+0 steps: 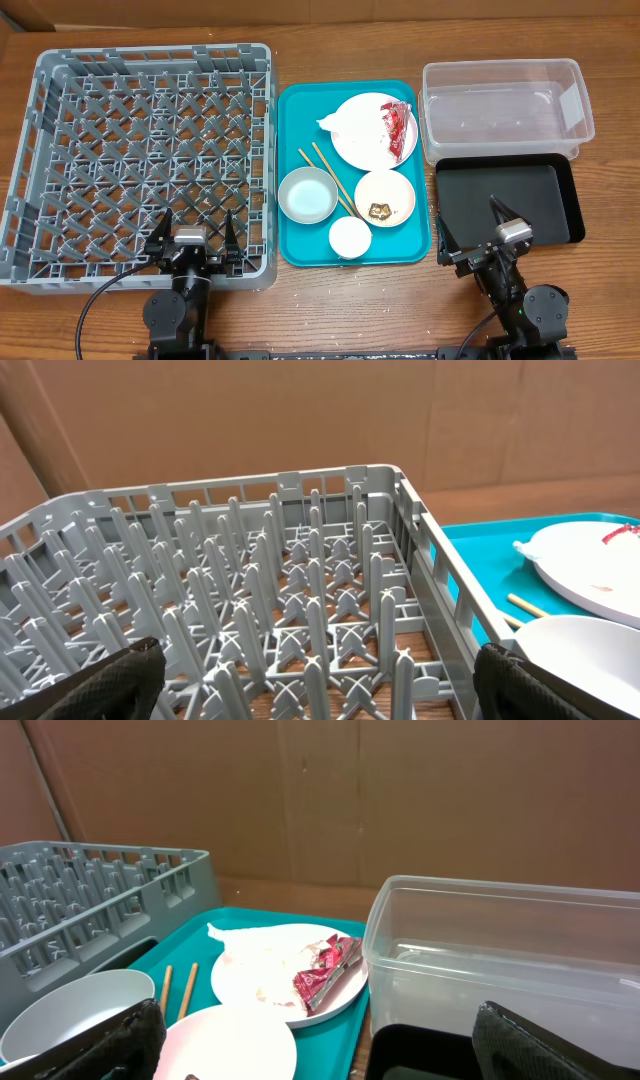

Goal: Sort waste into correct bins and load items into the dishwasher

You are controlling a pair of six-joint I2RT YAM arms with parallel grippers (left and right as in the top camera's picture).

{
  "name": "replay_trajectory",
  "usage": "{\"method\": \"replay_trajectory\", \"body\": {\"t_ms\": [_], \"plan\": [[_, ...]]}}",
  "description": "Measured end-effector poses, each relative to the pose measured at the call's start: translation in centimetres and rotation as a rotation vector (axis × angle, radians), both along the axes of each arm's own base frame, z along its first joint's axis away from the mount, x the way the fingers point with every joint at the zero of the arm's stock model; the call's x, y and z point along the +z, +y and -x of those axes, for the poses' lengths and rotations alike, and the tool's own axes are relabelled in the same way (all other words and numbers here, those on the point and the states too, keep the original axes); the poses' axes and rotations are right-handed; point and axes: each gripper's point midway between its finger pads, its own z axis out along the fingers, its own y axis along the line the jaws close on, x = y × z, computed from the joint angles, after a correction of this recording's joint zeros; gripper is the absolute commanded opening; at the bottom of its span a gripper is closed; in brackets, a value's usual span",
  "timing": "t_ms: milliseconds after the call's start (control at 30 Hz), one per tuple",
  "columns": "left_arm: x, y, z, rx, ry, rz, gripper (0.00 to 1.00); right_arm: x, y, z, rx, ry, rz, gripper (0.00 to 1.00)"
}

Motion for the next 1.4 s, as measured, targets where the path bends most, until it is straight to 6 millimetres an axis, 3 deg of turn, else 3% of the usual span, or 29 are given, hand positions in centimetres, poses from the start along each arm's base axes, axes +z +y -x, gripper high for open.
{"method": "replay_trajectory", "body": {"t_ms": [600,767,1100,1200,1300,1400], "plan": [[0.0,0.0,0.0,0.000,0.000,0.000,1.00,0.2,0.0,0.0,0.001,-0.008,-0.001,1.00],[0.0,0.0,0.0,0.000,0.000,0.000,1.00,1.2,0.8,0.3,0.051,-0.049,-0.008,1.00],[0.0,0.0,0.0,0.000,0.000,0.000,1.00,0.4,1.6,0.7,0.104,-0.013,-0.003,1.00],[0.0,0.0,0.0,0.000,0.000,0.000,1.00,1.7,2.0,1.1,0.126,-0.033,-0.005,1.00],[0.0,0.0,0.0,0.000,0.000,0.000,1.00,4.9,2.1,1.7,0.143,-0.077,-0.009,1.00],[0.0,0.0,0.0,0.000,0.000,0.000,1.00,6.6,2.2,2.1,0.151,-0.074,-0.008,1.00]]}}
